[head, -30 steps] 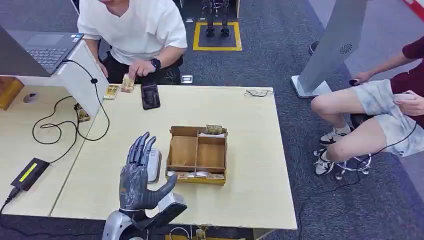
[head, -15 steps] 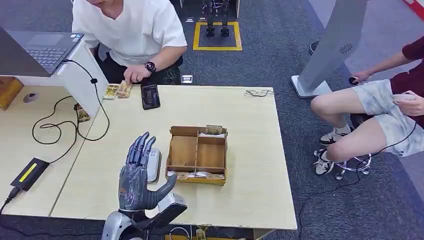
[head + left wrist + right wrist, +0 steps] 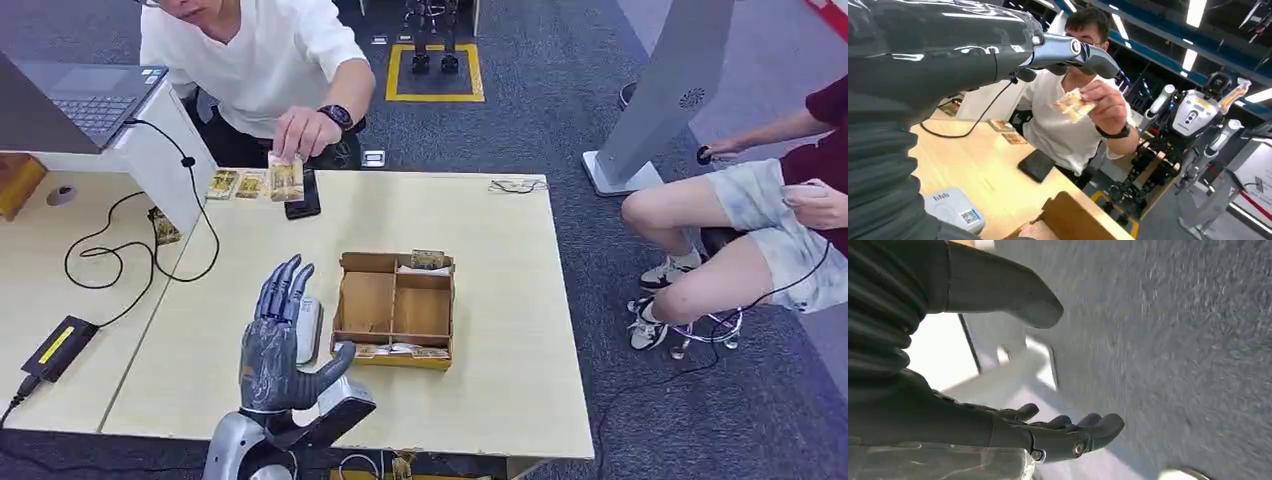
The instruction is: Pass the card to the sensor for recognition and then transmit it.
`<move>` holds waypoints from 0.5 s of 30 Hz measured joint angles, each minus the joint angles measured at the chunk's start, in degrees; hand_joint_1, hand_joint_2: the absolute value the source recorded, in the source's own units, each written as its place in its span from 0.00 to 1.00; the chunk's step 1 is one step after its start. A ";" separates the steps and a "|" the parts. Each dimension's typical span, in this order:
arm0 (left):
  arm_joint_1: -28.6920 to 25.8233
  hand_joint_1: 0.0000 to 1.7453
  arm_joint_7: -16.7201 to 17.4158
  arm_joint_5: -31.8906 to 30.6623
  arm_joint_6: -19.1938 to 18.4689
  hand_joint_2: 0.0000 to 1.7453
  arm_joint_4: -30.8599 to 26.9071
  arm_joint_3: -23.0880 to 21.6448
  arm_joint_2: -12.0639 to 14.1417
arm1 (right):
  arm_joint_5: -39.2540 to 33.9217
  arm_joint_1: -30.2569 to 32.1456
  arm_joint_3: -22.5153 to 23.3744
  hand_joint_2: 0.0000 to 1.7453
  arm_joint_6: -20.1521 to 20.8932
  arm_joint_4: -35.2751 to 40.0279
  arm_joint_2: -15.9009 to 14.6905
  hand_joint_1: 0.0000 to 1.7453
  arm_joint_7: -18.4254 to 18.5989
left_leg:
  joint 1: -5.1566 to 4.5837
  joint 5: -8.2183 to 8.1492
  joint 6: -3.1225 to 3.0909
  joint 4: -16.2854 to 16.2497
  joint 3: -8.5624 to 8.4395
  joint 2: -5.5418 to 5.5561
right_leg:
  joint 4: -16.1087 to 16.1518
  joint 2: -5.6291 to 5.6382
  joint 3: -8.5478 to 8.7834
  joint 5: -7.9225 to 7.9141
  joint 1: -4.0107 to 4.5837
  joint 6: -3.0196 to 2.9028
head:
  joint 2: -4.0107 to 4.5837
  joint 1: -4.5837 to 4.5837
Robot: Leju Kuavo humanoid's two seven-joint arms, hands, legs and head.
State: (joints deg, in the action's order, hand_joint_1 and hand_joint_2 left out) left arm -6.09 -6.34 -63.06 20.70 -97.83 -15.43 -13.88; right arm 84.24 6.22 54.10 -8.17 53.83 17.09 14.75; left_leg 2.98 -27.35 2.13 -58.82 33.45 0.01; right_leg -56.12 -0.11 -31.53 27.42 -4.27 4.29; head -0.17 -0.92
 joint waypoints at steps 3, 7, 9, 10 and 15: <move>0.34 0.00 0.00 0.11 -0.02 1.00 0.31 0.00 0.00 | -1.49 -0.66 3.76 1.00 -0.13 0.41 0.70 0.00 -0.88 | -0.01 0.00 0.00 0.00 0.02 0.01 | 0.00 0.00 0.01 0.00 0.00 0.00 | 0.00 0.00; 0.64 0.00 -0.09 0.68 -0.37 1.00 0.57 -0.04 0.00 | -7.22 -1.13 7.19 1.00 -0.61 0.48 0.87 0.00 -2.86 | -0.01 -0.01 0.00 0.00 0.02 0.01 | 0.00 0.01 -0.01 0.01 0.00 0.00 | 0.00 -0.02; 0.81 0.00 -0.28 0.94 -0.48 1.00 0.81 -0.09 0.00 | -8.39 -1.28 7.93 1.00 -0.61 0.55 0.89 0.00 -2.54 | 0.00 -0.01 0.00 0.00 0.02 0.01 | 0.00 0.01 -0.01 0.01 0.00 0.00 | 0.00 -0.02; 0.87 0.00 -0.28 1.03 -0.52 1.00 0.83 -0.11 0.00 | -8.68 -1.30 8.17 1.00 -0.61 0.55 0.92 0.00 -2.43 | 0.00 -0.01 0.00 0.00 0.02 0.00 | 0.00 0.01 -0.01 0.01 0.00 0.00 | 0.00 0.00; 1.45 0.00 -0.46 1.70 -0.61 1.00 1.36 -0.22 0.00 | -12.57 -1.49 9.41 1.00 0.66 0.52 1.03 0.00 -0.43 | 0.00 -0.01 0.00 0.00 0.01 0.00 | 0.00 0.01 -0.01 0.01 0.00 0.00 | 0.00 0.00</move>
State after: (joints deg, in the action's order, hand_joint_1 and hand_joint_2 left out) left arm -4.64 -6.80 -61.35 20.09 -96.48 -15.65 -13.88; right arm 71.66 4.73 63.52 -7.52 54.36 18.12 14.32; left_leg 2.97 -27.36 2.13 -58.82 33.46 0.02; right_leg -56.12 -0.10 -31.54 27.42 -4.27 4.29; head -0.17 -0.92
